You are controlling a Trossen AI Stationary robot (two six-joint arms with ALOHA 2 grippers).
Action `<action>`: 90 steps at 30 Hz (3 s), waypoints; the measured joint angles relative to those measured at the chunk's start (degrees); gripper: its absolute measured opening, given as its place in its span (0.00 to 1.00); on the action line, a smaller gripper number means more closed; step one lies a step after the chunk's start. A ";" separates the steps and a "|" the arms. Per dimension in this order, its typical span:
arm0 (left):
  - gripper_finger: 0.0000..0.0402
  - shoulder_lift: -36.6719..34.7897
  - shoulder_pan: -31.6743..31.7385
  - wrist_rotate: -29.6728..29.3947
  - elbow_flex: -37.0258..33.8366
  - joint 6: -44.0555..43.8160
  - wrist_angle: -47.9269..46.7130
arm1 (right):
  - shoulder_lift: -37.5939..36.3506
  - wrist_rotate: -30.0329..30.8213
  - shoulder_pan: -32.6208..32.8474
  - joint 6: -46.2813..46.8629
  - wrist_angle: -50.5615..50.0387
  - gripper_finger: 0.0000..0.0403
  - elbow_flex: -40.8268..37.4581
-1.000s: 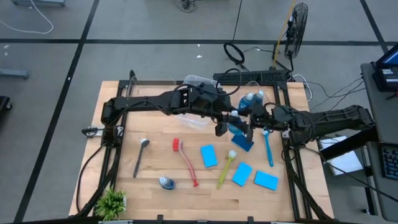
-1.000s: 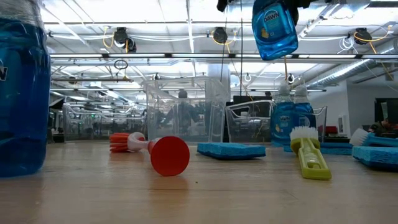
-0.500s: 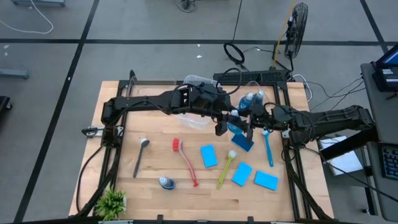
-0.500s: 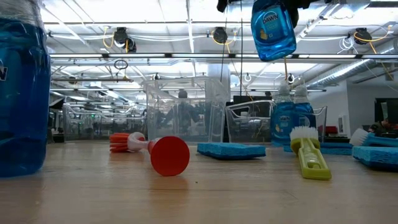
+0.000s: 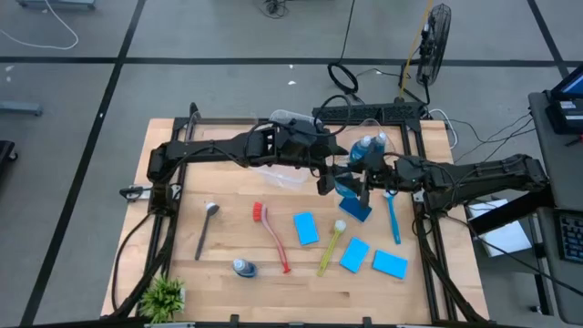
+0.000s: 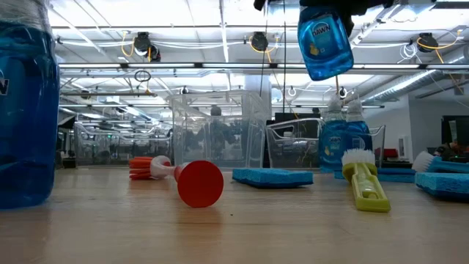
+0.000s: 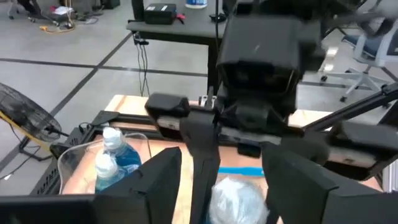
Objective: Pick & Place Kitchen Sink Supplies
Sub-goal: Put the blue dish soap into the right transparent bin
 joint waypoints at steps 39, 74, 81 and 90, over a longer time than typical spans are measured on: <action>0.61 -14.88 4.77 0.16 -6.41 -1.70 -30.95 | -1.05 7.66 -12.94 -7.66 2.73 0.39 0.17; 0.61 -48.30 3.93 0.52 -48.54 -13.00 -6.67 | 10.23 6.48 -20.88 -9.50 39.05 0.39 -24.59; 0.61 -48.28 3.93 0.55 -48.54 -13.62 -6.73 | 14.56 5.85 -22.55 -10.53 42.85 0.39 -24.57; 0.61 -48.28 4.04 0.52 -48.54 -13.44 -6.80 | 19.54 5.89 -24.33 -10.53 46.21 0.39 -24.57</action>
